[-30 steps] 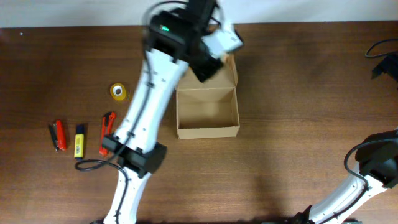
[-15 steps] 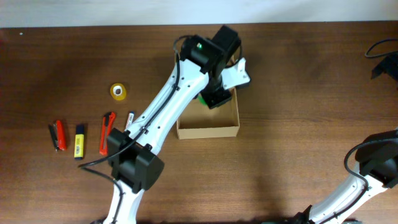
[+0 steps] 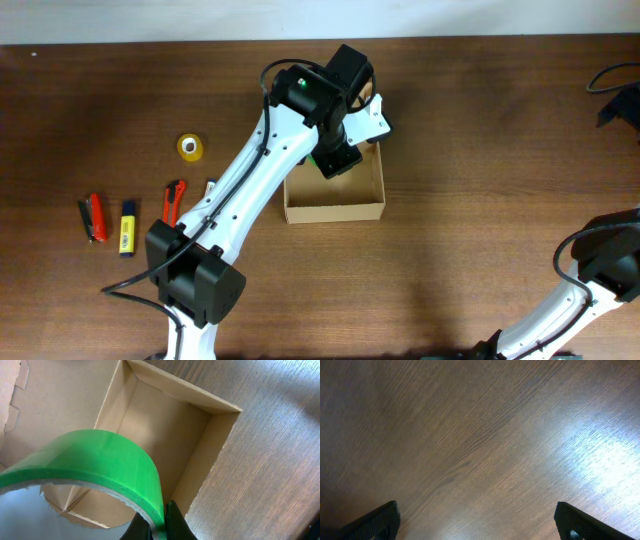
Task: Pack container
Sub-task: 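Carry the green tape roll with the left gripper over the box, then lower the green tape roll into the box and open the left gripper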
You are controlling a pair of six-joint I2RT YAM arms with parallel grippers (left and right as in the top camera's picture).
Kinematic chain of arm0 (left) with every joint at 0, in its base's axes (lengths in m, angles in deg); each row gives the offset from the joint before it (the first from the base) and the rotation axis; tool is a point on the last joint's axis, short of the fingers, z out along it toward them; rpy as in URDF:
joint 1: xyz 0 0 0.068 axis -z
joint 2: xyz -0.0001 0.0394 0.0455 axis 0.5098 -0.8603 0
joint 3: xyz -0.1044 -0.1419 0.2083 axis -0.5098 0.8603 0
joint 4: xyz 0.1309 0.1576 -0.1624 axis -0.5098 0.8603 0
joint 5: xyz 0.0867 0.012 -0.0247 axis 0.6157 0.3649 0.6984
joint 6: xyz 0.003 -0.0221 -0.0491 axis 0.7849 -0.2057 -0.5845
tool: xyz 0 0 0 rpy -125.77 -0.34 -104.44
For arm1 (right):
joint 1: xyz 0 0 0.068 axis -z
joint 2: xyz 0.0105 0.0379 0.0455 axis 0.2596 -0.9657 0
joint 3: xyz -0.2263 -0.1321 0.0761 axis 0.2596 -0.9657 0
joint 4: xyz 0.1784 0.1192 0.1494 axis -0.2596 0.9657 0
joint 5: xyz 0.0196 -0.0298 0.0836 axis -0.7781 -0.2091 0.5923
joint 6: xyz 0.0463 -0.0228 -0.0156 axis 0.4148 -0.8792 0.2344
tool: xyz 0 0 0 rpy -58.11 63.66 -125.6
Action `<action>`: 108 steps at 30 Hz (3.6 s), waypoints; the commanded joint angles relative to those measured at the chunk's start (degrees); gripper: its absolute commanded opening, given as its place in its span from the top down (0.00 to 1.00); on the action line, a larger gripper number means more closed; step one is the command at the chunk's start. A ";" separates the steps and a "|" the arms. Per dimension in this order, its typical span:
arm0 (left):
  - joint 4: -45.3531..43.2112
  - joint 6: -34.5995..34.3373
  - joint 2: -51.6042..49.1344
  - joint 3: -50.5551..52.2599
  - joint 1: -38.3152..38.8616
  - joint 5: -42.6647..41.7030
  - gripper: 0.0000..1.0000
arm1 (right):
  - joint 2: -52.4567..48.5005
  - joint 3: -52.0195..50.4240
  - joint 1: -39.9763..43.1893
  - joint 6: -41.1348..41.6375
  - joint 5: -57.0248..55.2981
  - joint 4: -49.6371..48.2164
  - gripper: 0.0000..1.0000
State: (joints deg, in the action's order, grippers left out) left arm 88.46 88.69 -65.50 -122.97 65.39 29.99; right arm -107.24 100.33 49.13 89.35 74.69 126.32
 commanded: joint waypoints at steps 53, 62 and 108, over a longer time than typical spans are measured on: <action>-7.15 -3.74 -10.14 8.81 4.59 -0.92 0.98 | 1.60 -0.17 0.07 -0.35 -0.33 -0.02 0.01; -8.35 -3.72 -11.78 8.81 4.59 -0.96 0.99 | 1.60 -0.17 0.07 -0.35 -0.33 -0.02 0.01; -11.08 -1.77 -12.79 8.57 6.88 -0.90 0.98 | 1.60 -0.17 0.07 -0.35 -0.33 -0.02 0.01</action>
State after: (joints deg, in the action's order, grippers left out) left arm 77.49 85.76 -78.19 -114.12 72.32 29.10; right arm -107.24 100.31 49.13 88.96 74.69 126.32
